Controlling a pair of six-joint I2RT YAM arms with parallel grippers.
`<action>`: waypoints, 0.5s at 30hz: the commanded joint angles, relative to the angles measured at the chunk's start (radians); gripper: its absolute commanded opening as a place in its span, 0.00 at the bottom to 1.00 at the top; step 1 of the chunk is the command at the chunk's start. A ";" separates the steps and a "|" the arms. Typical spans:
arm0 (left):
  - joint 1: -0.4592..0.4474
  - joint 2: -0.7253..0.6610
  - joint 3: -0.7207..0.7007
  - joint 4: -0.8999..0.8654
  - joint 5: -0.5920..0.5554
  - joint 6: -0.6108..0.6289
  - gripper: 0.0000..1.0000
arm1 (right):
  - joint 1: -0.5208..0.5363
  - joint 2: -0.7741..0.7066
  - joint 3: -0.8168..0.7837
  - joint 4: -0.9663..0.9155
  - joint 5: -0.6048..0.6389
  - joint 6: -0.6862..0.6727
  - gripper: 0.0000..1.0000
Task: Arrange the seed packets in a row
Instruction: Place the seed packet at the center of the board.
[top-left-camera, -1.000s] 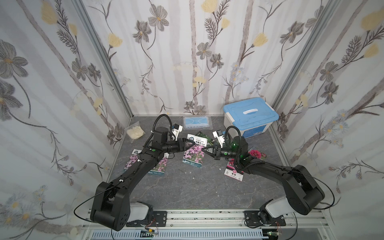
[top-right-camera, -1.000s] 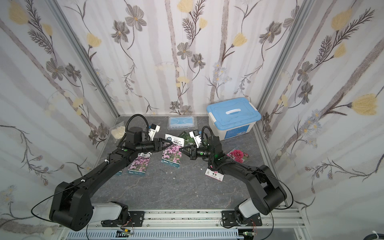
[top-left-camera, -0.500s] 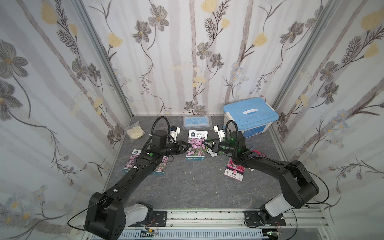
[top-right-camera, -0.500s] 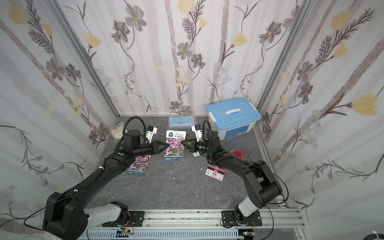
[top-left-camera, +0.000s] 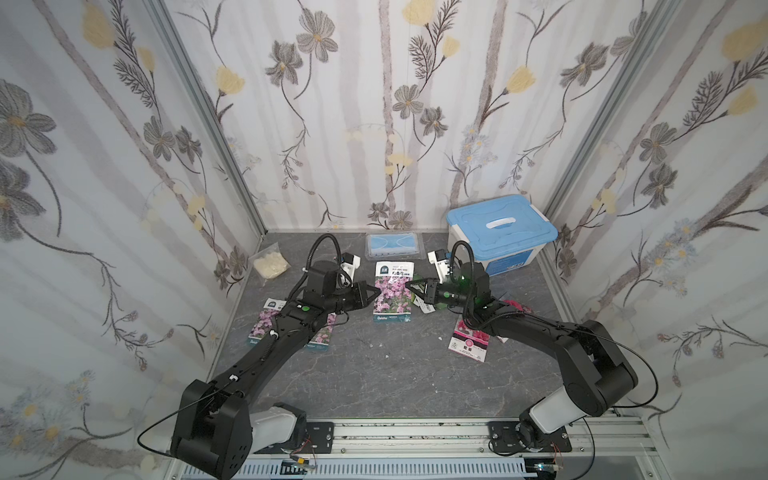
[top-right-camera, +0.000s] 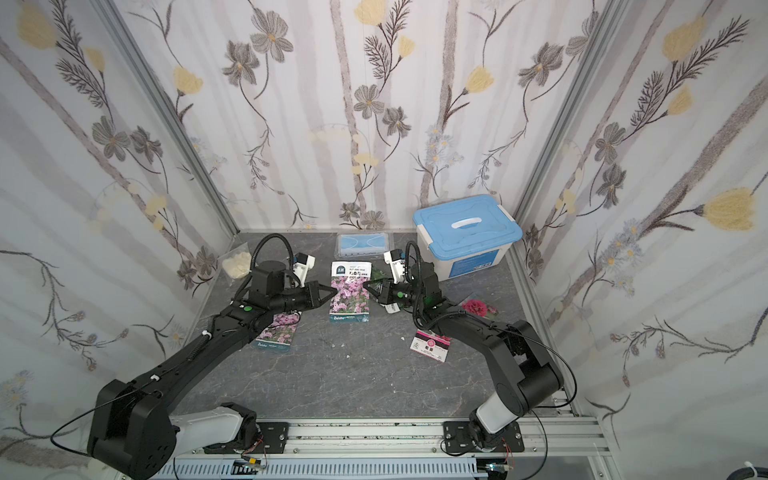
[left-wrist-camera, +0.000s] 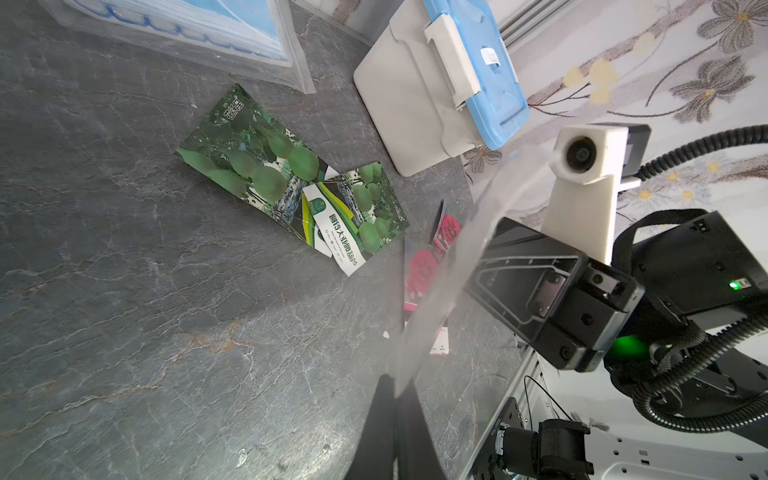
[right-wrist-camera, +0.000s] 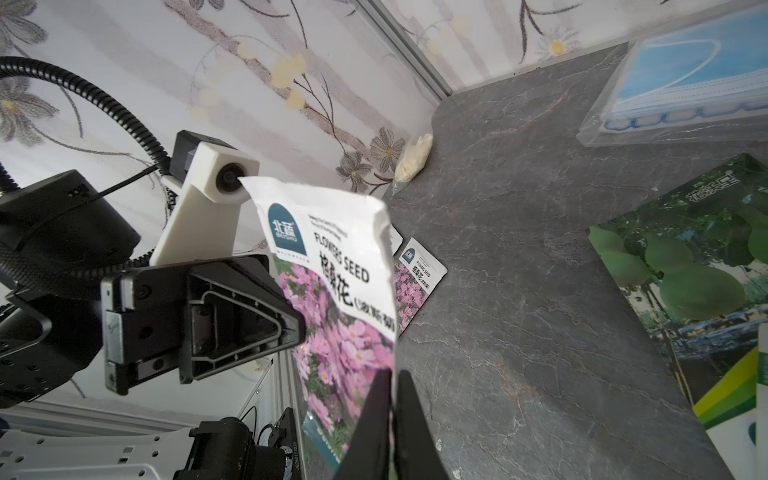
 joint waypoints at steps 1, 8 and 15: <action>0.003 -0.005 0.047 -0.112 -0.099 0.024 0.00 | -0.001 -0.033 0.012 -0.104 0.154 -0.080 0.95; 0.003 -0.008 0.046 -0.326 -0.176 0.067 0.00 | -0.001 -0.116 -0.013 -0.248 0.293 -0.165 1.00; 0.003 0.061 -0.060 -0.364 -0.272 0.042 0.00 | -0.001 -0.159 -0.036 -0.238 0.287 -0.161 1.00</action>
